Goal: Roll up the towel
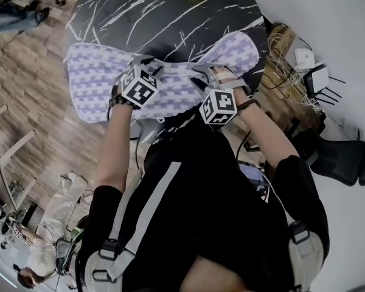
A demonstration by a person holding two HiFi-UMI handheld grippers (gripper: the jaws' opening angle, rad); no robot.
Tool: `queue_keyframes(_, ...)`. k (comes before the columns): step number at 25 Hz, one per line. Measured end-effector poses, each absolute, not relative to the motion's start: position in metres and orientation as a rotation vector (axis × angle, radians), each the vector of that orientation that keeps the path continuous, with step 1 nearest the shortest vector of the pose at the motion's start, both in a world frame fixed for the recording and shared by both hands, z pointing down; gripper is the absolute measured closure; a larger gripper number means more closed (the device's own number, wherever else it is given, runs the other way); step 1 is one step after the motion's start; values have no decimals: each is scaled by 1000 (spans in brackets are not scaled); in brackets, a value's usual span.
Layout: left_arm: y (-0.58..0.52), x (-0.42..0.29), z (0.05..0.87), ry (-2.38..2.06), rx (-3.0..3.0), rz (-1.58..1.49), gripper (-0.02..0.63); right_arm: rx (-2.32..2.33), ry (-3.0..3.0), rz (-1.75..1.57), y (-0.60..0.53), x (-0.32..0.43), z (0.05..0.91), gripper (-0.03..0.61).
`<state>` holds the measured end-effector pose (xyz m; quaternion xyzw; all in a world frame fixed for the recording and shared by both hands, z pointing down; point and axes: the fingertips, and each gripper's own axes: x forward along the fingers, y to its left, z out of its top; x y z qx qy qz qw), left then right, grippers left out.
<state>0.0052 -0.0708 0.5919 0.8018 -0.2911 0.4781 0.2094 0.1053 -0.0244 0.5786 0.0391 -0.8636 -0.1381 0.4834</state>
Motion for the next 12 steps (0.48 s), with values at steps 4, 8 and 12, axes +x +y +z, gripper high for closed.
queue_keyframes(4, -68, 4, 595, -847, 2227, 1310, 450, 112, -2178, -210, -41, 111, 554, 430)
queue_keyframes(8, -65, 3, 593, -867, 2234, 1306, 449, 156, -2161, -240, -83, 123, 534, 430)
queue_keyframes(12, -60, 3, 590, -872, 2228, 1291, 449, -77, -2022, -173, -87, 130, 556, 388)
